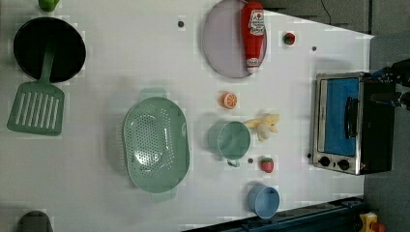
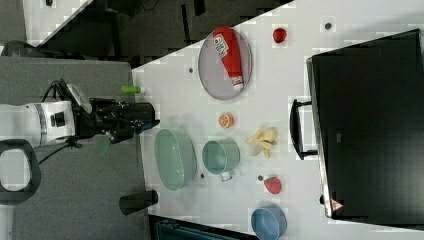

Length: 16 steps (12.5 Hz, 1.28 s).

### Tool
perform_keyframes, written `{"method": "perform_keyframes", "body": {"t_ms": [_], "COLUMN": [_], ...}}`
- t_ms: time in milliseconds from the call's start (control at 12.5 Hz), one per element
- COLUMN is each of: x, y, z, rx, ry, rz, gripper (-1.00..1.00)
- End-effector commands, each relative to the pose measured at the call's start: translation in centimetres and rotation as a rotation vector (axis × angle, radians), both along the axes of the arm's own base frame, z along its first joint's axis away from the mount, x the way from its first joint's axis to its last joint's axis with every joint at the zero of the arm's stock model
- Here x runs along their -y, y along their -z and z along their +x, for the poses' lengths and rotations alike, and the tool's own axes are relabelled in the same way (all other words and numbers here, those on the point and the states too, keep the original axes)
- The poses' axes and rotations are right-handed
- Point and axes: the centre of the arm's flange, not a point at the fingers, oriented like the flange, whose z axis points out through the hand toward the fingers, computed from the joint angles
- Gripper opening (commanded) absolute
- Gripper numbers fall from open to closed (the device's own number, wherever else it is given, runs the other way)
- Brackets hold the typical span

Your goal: Pick banana from table and place on oven.

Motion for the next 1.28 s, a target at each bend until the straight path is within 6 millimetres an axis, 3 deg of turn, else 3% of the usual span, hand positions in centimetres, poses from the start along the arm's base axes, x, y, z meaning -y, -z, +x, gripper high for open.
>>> {"method": "perform_keyframes", "body": {"t_ms": [80, 240, 400, 560, 800, 1280], "x": [2.3, 2.3, 2.2, 2.3, 2.2, 2.5], "y": [-5.2, -5.0, -4.5, -2.4, 4.0, 20.0], "z": [-13.2, -13.2, -13.0, -12.1, -10.7, -7.9], "rx": [0.003, 0.001, 0.0, -0.003, -0.04, -0.024], "ry": [0.206, 0.206, 0.206, 0.207, 0.208, 0.217], "rz": [0.031, 0.031, 0.031, 0.03, 0.025, 0.017], "gripper": [0.59, 0.99, 1.0, 1.0, 1.0, 1.0]}}
